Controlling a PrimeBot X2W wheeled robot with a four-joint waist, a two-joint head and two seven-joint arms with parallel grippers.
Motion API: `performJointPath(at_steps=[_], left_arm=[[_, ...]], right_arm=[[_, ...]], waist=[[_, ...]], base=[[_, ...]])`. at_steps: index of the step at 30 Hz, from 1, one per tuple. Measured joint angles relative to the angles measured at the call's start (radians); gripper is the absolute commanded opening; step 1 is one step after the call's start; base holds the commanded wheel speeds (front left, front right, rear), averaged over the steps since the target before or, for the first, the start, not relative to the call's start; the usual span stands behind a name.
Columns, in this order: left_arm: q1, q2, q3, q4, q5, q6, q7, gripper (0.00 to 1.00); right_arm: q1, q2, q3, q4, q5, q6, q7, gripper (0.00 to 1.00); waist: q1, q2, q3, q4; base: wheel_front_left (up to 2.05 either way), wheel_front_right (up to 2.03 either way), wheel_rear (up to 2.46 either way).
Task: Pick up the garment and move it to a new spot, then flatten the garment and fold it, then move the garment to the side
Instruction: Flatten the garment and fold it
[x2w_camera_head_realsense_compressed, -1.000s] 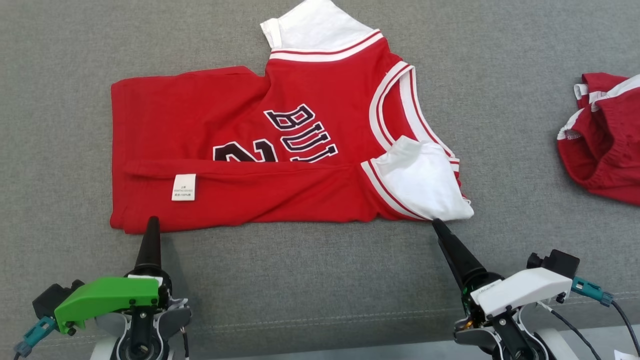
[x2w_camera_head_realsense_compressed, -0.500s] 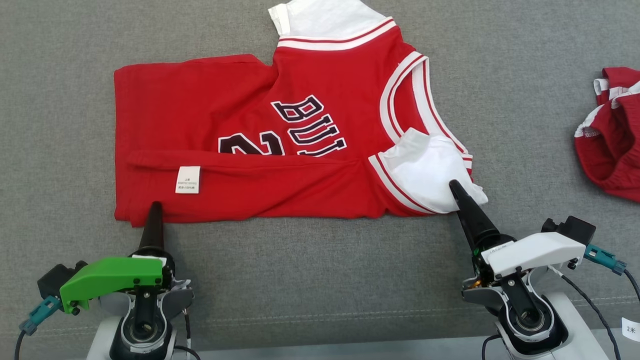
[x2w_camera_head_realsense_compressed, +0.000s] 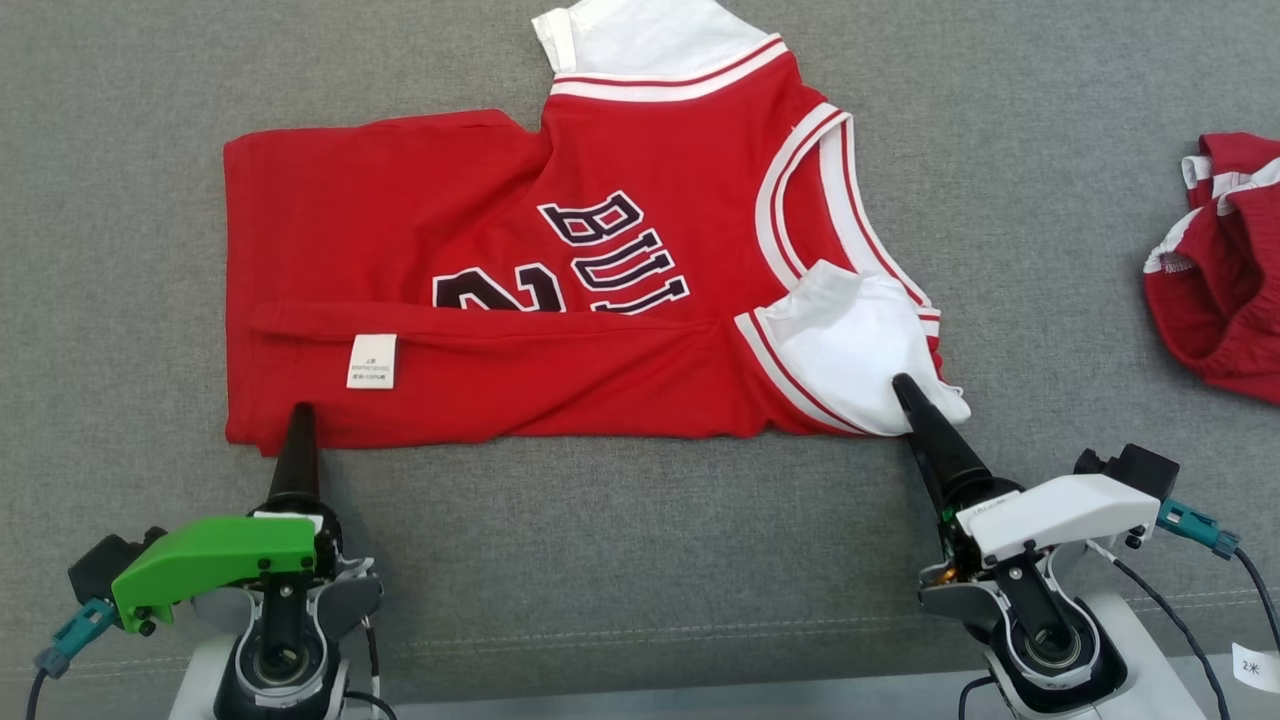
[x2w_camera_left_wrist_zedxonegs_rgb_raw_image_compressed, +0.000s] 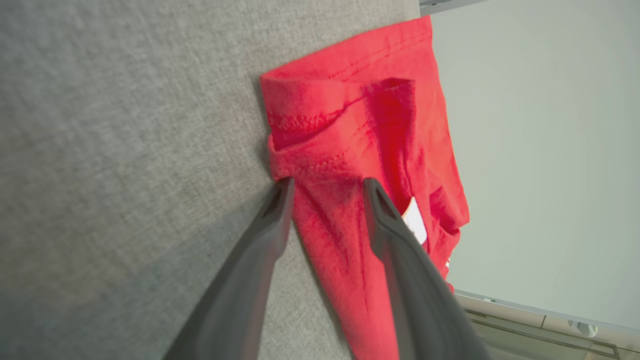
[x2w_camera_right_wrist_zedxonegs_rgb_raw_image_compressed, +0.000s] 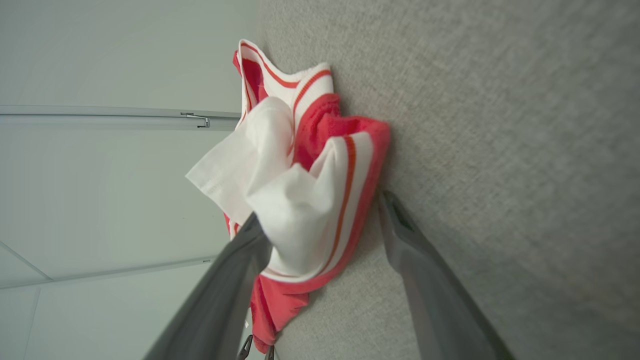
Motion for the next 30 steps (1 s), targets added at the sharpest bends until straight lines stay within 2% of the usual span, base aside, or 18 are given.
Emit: performJointPath(at_steps=[3,5,6,8,9,30], left_arm=[[0.017,0.000,-0.015,-0.018,-0.005,-0.005,0.004,0.78],[0.023,0.000,-0.032,-0.026,-0.005,-0.007,0.009,0.86],[0.023,0.000,-0.037,-0.030,-0.004,-0.007,0.009,0.86],[0.024,0.001,-0.047,-0.039,0.000,-0.007,0.011,0.98],[0.025,0.001,-0.050,-0.043,0.004,-0.007,0.015,1.00],[0.028,0.024,-0.022,-0.018,0.019,-0.007,0.013,1.00]], right_arm=[[0.000,0.001,0.001,0.006,0.000,0.006,-0.004,1.00],[0.000,0.001,-0.003,0.007,0.001,0.009,-0.011,1.00],[0.000,0.001,-0.002,0.010,0.001,0.009,-0.011,1.00],[0.000,0.002,0.000,0.013,0.001,0.009,-0.011,1.00],[0.000,0.001,0.001,0.014,0.001,0.010,-0.011,1.00],[-0.023,0.003,0.023,0.039,0.000,0.026,-0.013,1.00]], waist=[[0.0000,0.0000,-0.003,-0.003],[0.0000,0.0000,-0.003,0.000],[0.0000,0.0000,-0.003,0.002],[0.0000,0.0000,-0.003,0.003],[0.0000,0.0000,-0.002,0.004],[0.0000,0.0000,0.007,-0.007]], base=[[0.00,0.00,0.00],[0.00,0.00,0.00],[0.00,0.00,0.00],[0.00,0.00,0.00],[0.00,0.00,0.00],[0.00,0.00,0.00]])
